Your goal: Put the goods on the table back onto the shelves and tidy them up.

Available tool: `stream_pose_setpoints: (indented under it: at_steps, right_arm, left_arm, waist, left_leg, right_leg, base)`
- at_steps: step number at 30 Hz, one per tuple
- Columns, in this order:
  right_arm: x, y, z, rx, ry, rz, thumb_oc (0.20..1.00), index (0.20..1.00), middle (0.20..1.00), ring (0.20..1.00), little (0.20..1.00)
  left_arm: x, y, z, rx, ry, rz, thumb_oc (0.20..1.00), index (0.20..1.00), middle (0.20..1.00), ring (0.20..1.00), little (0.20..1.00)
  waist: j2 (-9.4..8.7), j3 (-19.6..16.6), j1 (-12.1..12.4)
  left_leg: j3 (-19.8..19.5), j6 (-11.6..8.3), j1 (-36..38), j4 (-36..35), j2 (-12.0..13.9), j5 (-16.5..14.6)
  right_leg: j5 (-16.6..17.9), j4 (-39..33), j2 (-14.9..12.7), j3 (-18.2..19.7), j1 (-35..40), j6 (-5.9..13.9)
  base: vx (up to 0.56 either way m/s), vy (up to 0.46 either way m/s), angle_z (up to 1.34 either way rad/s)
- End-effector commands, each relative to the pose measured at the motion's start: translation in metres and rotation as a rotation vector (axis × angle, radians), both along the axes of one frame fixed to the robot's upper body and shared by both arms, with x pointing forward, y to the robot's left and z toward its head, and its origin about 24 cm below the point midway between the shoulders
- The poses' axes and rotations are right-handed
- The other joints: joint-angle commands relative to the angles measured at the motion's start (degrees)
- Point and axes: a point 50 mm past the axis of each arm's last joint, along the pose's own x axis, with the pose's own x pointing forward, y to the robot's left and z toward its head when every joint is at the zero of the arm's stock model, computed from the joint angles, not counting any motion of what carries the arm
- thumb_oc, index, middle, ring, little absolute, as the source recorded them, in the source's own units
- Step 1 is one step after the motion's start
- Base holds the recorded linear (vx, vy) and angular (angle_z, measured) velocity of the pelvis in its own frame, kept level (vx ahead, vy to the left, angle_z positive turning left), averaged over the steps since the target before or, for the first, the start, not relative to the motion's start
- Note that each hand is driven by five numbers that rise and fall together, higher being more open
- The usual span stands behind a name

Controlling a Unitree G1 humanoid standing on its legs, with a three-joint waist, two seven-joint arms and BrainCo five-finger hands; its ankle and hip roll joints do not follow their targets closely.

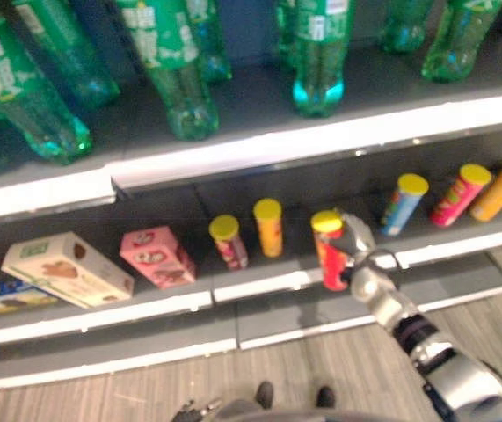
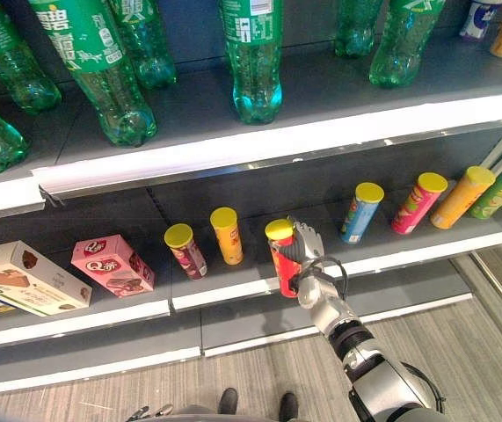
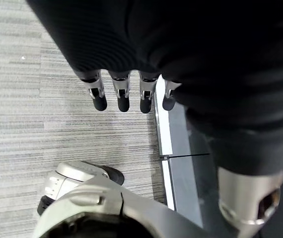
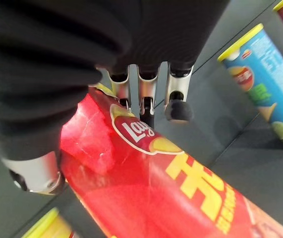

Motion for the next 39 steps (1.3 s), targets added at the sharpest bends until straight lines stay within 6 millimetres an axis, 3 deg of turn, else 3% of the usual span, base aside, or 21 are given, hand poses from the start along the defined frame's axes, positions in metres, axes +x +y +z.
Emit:
stream_pose_setpoints:
  at_steps: [1, 13, 20, 29, 39]
  right_arm:
    - [0.025, 0.010, 0.055, 0.068, -0.260, -0.008, 0.200, 0.200, 0.200, 0.200, 0.200]
    - [0.025, 0.004, 0.090, 0.041, -0.548, -0.065, 0.200, 0.200, 0.200, 0.200, 0.200]
    - [0.025, 0.009, 0.117, 0.015, -0.711, -0.048, 0.200, 0.200, 0.200, 0.200, 0.200]
    - [0.025, 0.004, 0.132, -0.029, -0.802, -0.067, 0.200, 0.200, 0.200, 0.200, 0.200]
    - [0.028, -0.005, 0.133, -0.057, -0.826, -0.109, 0.200, 0.200, 0.200, 0.200, 0.200]
  left_arm:
    - [0.025, -0.012, 0.001, 0.013, -0.039, -0.144, 1.000, 1.000, 1.000, 1.000, 1.000]
    - [0.038, -0.022, 0.006, 0.023, -0.118, -0.179, 1.000, 1.000, 1.000, 1.000, 1.000]
    - [0.055, -0.033, 0.011, 0.007, -0.197, -0.188, 1.000, 1.000, 1.000, 1.000, 1.000]
    - [0.071, -0.034, 0.018, 0.028, -0.274, -0.194, 1.000, 1.000, 1.000, 1.000, 1.000]
    - [0.077, -0.036, 0.022, 0.039, -0.316, -0.159, 1.000, 1.000, 1.000, 1.000, 1.000]
  waist:
    - [-1.93, 0.8, 1.9]
    - [2.96, 2.9, 2.9]
    - [4.55, 3.9, 3.3]
    - [6.06, 5.3, 3.4]
    - [8.14, 6.0, 3.6]
  left_leg:
    - [-2.3, 0.46, 0.8, 0.0, -1.2, -4.5]
    - [-4.5, 0.52, -4.0, 0.0, -1.9, -2.8]
    - [-5.2, 0.37, -6.3, 0.0, -2.2, -2.1]
    - [-5.8, 0.18, -8.3, 0.0, -2.6, -1.5]
    - [-5.5, 0.07, -10.7, 0.0, -3.2, -1.0]
  right_leg:
    - [-2.1, 0.4, -2.7, 5.2, 0.4, 4.09]
    - [-2.0, 0.4, -2.8, 4.1, -4.0, 3.69]
    - [-1.9, 0.4, -2.7, 3.7, -6.1, 3.50]
    - [-1.6, 0.4, -2.8, 3.5, -8.0, 3.39]
    - [-1.1, 0.4, -3.0, 3.8, -10.6, 3.57]
  base:
    - [0.00, 0.000, 0.00]
    - [-0.03, -0.010, 0.07]
    - [-0.03, -0.017, 0.08]
    - [-0.02, -0.021, 0.03]
    - [-0.01, -0.003, 0.00]
